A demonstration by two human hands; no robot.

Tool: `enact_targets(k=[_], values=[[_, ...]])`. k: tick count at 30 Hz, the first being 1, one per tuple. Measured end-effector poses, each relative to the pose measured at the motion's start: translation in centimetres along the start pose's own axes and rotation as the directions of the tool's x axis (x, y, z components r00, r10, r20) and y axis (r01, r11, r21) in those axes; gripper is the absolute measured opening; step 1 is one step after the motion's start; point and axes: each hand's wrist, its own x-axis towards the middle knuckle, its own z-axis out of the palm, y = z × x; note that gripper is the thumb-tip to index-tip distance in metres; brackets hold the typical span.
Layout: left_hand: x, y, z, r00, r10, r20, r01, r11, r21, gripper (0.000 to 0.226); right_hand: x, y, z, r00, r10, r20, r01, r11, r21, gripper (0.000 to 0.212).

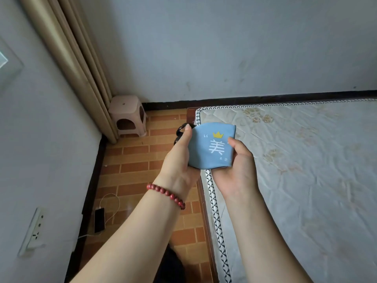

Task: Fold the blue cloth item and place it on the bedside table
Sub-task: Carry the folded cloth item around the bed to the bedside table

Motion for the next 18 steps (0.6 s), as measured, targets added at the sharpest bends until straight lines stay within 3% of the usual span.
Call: enact_targets(k=[8, 18], values=[[7.6, 10.6, 1.1, 0.998, 0.058, 0.016, -0.058, 0.998, 0.020, 0.048, 8.4, 2.2, 10.0, 0.998, 0.005, 0.063, -0.003, 1.000, -0.020, 0.034], [16.2, 17.5, 2.6, 0.999, 0.039, 0.008, -0.038, 0.998, -0.045, 0.050, 17.8, 3.0, 16.7, 0.997, 0.045, 0.064, -0.042, 0.998, -0.049, 0.042]])
